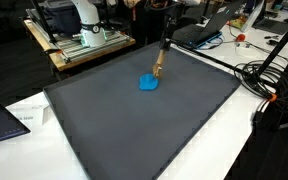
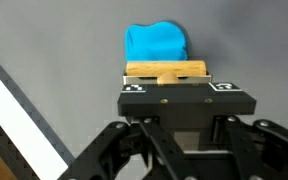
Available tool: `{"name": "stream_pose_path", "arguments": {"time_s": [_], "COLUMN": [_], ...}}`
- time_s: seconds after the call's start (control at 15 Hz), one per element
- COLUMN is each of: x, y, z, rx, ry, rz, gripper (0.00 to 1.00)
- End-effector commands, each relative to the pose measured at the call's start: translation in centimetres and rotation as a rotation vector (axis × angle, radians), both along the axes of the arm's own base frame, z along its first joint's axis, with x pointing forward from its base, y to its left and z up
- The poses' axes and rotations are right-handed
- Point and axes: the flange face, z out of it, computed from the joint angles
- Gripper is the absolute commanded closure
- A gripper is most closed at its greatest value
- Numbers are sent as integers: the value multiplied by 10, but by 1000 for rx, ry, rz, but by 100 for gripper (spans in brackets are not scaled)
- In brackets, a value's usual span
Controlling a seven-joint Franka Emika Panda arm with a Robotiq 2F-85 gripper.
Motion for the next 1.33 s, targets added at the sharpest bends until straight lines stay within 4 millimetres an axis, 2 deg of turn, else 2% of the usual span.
{"name": "stream_pose_path", "arguments": {"time_s": [0.0, 0.33, 0.6, 0.87, 1.27], "x": [6, 12, 32, 56, 80], "y": [9, 10, -2, -37, -113], "z": [4, 18, 42, 59, 77], "rx": [-43, -5, 69, 234, 403], "ry": [14, 25, 26, 65, 59], "rz": [52, 84, 70, -11, -200], "gripper": [78, 78, 78, 78, 78]}}
